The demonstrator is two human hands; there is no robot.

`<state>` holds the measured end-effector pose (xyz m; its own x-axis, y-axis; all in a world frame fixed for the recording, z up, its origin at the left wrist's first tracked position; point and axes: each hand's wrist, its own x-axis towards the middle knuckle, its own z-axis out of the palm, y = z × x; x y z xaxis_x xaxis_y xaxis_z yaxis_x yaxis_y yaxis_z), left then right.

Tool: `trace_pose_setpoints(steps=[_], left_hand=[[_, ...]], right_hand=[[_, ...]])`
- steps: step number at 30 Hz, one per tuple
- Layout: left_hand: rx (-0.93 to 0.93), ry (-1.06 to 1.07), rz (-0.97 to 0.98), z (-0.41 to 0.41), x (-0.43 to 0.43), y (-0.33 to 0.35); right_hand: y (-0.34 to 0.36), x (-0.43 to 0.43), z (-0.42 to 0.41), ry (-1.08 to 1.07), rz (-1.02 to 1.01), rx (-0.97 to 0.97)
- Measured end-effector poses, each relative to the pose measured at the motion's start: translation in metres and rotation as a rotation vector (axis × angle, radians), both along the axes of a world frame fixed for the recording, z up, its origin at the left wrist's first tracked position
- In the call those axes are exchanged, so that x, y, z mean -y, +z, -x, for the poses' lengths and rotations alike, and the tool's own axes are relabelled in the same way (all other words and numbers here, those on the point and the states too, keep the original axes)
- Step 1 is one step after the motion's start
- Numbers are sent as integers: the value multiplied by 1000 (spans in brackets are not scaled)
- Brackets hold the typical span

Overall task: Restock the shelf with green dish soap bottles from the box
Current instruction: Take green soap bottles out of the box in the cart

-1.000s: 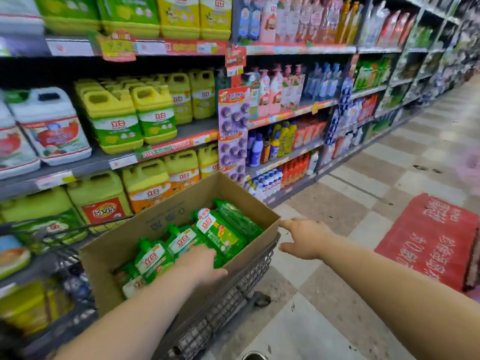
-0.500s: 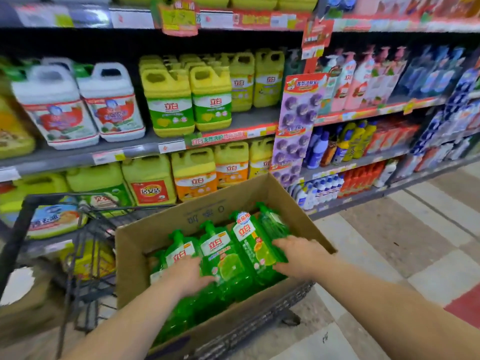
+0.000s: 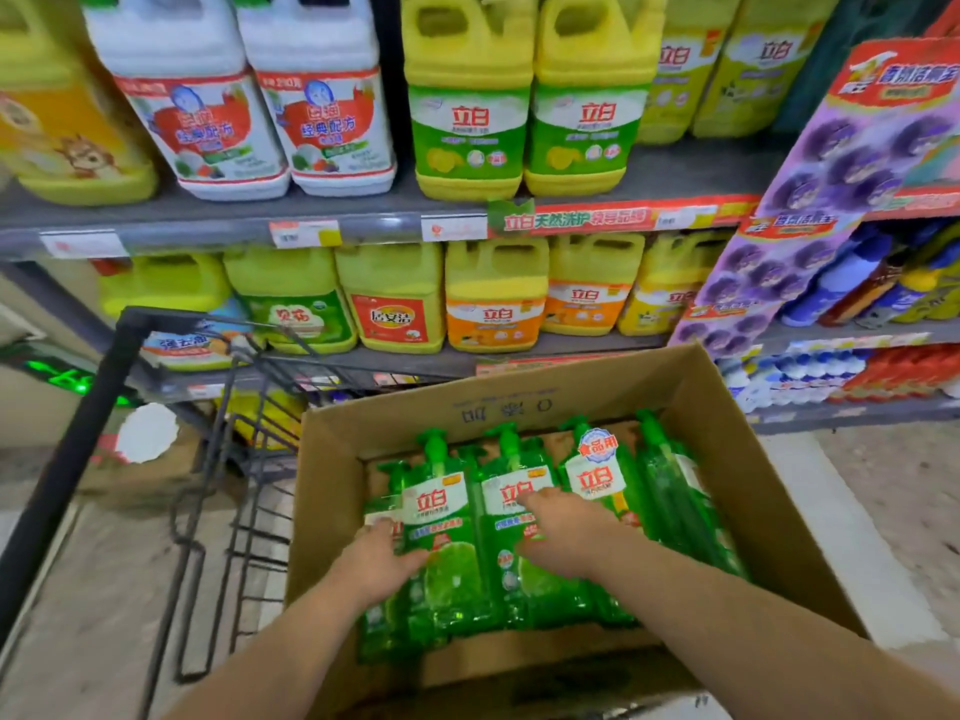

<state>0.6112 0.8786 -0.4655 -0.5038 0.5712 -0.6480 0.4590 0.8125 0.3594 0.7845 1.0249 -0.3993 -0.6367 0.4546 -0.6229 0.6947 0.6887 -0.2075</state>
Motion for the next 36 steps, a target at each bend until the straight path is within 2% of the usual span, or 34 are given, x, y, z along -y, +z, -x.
trace_pose_setpoints(steps=[8,16,21,26,29,31,36], left_hand=[[187,304,-52,4,-14,-40],[415,566,-103,0,-28,-69],[558,706,-120,-3,-27,-83],[623,791,-174,-7,-24,-90],[671,885,-274,-13,-16,-83],[708,946,-295,-15,-10,-83],[761,1009,-353,-16,1,-78]], right_hand=[[-68,-9,60,22,150,-1],[-110,-6,79,-160,134,-48],[-116,-4,87,-132,56,10],[-122,1,85,-170,36,-37],[-122,7,84,-174,50,-72],[-122,12,82,-202,120,-117],[-123,33,84,-431,432,-354]])
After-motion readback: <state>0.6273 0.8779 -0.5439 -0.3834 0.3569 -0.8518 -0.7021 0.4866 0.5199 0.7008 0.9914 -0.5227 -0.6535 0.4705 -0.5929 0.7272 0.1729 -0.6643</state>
